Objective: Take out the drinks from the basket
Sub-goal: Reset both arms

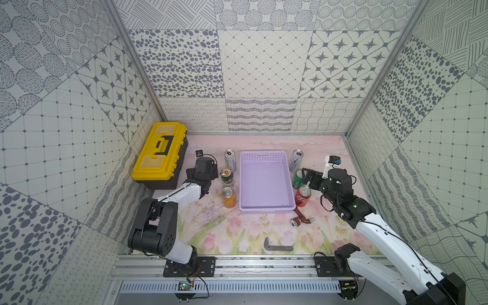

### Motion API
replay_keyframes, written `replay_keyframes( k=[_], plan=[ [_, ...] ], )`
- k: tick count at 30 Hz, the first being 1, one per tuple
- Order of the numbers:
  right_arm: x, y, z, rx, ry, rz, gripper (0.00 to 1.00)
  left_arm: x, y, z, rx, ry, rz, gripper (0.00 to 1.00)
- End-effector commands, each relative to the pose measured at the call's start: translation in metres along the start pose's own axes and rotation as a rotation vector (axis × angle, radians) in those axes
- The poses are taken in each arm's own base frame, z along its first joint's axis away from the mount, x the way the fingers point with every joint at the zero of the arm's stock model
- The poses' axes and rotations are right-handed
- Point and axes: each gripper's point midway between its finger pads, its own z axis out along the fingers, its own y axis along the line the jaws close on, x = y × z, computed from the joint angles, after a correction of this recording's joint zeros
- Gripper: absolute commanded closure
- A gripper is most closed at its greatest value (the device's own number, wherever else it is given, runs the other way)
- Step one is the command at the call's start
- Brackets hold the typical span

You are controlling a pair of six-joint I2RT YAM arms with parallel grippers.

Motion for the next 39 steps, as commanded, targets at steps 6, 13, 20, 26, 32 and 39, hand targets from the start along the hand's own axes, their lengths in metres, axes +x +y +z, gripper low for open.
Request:
replay_keyframes(
  k=[6, 13, 20, 26, 32, 39],
  plan=[
    [-0.01, 0.005, -0.002, -0.032, -0.042, 0.022, 0.03, 0.019, -0.01, 0.007, 0.094, -0.077, 0.043, 0.0],
    [-0.009, 0.001, -0.001, -0.019, -0.05, 0.011, 0.03, 0.026, -0.01, 0.001, 0.12, -0.158, 0.017, 0.0],
    [-0.009, 0.001, -0.001, -0.026, -0.065, 0.001, 0.03, 0.032, -0.009, -0.003, 0.178, -0.184, -0.016, 0.0],
    [-0.013, 0.0, -0.004, -0.027, -0.088, -0.007, 0.03, 0.037, -0.015, -0.005, 0.216, -0.259, 0.007, 0.0],
    [-0.015, -0.001, 0.0, -0.045, -0.111, 0.01, 0.03, 0.037, -0.011, -0.004, 0.204, -0.242, -0.012, 0.0],
    [-0.017, -0.024, 0.007, 0.104, -0.102, 0.049, 0.03, 0.039, -0.011, -0.004, 0.207, -0.231, -0.015, 0.0]
  ],
)
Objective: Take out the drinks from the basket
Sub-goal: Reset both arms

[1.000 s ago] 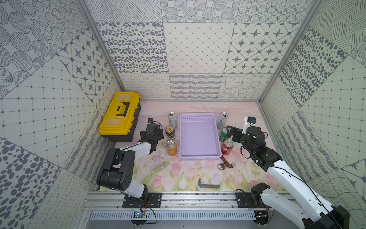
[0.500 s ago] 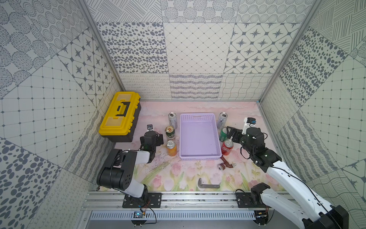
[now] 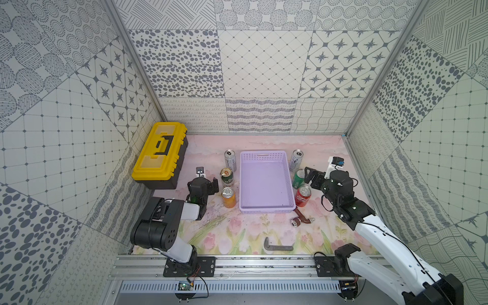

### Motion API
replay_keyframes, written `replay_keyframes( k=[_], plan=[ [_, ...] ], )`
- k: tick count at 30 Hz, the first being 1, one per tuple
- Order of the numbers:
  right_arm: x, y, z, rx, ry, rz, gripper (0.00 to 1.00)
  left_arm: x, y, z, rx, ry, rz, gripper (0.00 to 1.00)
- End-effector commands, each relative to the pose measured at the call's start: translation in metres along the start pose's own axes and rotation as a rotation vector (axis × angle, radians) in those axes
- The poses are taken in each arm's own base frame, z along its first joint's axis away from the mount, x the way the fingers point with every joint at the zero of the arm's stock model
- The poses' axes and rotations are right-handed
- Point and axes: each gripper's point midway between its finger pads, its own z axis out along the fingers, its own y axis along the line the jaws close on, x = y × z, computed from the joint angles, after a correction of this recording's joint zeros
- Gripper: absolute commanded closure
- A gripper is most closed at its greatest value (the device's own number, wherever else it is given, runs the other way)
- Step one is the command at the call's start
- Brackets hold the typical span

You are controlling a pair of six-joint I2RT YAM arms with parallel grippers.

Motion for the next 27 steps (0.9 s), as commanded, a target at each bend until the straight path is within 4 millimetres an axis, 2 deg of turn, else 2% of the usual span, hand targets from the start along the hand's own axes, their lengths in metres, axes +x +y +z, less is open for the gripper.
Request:
replay_keyframes(
  k=[1, 7, 10, 15, 19, 22, 27],
  plan=[
    [-0.014, -0.007, 0.003, 0.06, -0.051, 0.023, 0.03, -0.02, -0.003, 0.0, 0.026, -0.077, -0.021, 0.0],
    [-0.014, -0.006, 0.017, 0.08, -0.023, -0.024, 0.03, -0.02, -0.004, -0.001, 0.027, -0.079, -0.02, 0.0],
    [-0.018, -0.014, 0.028, 0.121, -0.018, -0.012, 0.03, -0.02, -0.004, -0.001, 0.027, -0.079, -0.021, 0.0],
    [-0.03, -0.048, 0.049, 0.283, -0.046, -0.047, 0.03, -0.02, -0.004, -0.001, 0.027, -0.078, -0.02, 0.0],
    [-0.04, -0.073, 0.069, 0.343, -0.07, -0.084, 0.03, -0.021, -0.004, -0.001, 0.027, -0.08, -0.021, 0.0],
    [-0.039, -0.092, 0.084, 0.371, -0.069, -0.167, 0.03, -0.02, -0.004, -0.001, 0.027, -0.079, -0.021, 0.0],
    [-0.031, -0.125, 0.094, 0.39, -0.105, -0.226, 0.03, -0.021, -0.004, -0.001, 0.027, -0.079, -0.021, 0.0]
  ],
)
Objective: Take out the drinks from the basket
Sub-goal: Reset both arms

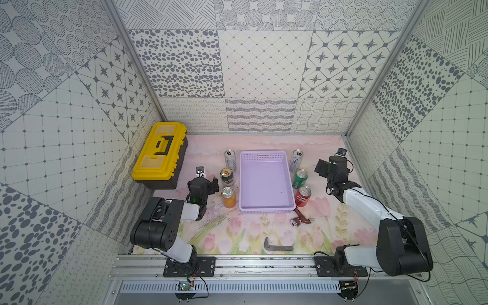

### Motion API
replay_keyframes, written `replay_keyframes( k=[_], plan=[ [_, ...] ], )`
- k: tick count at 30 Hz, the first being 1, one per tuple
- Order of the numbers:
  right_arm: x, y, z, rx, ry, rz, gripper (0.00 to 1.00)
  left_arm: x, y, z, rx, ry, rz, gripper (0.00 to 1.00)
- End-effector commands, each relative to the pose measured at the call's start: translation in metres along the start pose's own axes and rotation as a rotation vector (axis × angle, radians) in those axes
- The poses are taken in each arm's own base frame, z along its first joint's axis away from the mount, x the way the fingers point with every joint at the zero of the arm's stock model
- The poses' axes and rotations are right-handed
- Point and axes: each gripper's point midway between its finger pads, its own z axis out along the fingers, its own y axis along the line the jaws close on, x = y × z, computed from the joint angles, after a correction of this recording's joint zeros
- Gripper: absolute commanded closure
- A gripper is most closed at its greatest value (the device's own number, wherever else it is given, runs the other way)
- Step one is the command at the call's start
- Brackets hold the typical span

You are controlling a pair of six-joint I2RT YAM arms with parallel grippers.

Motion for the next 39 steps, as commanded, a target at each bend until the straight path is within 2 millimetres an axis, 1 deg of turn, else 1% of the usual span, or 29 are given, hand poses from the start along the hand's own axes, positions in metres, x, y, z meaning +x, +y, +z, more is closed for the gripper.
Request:
replay_keyframes(
  k=[1, 4, 8, 10, 11, 12, 15, 20, 26, 39],
  plan=[
    [-0.009, -0.006, 0.01, -0.021, -0.106, -0.059, 0.03, -0.016, -0.003, 0.0, 0.019, -0.062, -0.016, 0.0],
    [0.001, -0.007, 0.017, -0.033, -0.095, -0.076, 0.03, -0.016, -0.002, 0.0, 0.018, -0.06, -0.016, 0.01],
    [0.012, 0.006, 0.023, -0.133, -0.087, -0.09, 0.03, -0.016, -0.002, 0.0, 0.017, -0.061, -0.016, 0.0],
    [0.019, 0.007, 0.023, -0.152, -0.098, -0.092, 0.03, -0.016, -0.002, 0.0, 0.017, -0.061, -0.016, 0.0],
    [0.018, 0.009, 0.022, -0.162, -0.113, -0.091, 0.03, -0.016, -0.002, 0.0, 0.018, -0.061, -0.016, 0.0],
    [0.024, 0.009, 0.022, -0.171, -0.112, -0.095, 0.03, -0.016, -0.002, 0.0, 0.018, -0.06, -0.016, 0.0],
    [0.034, 0.011, 0.024, -0.193, -0.108, -0.105, 0.03, -0.016, -0.002, 0.0, 0.017, -0.06, -0.016, 0.0],
    [0.04, 0.018, 0.022, -0.226, -0.129, -0.129, 0.03, -0.016, -0.002, 0.0, 0.018, -0.06, -0.015, 0.0],
    [0.049, 0.015, 0.016, -0.243, -0.199, -0.116, 0.03, -0.016, -0.002, 0.0, 0.017, -0.061, -0.016, 0.0],
    [0.049, 0.015, 0.017, -0.231, -0.184, -0.121, 0.03, -0.016, -0.003, 0.0, 0.019, -0.061, -0.015, 0.0]
  ],
)
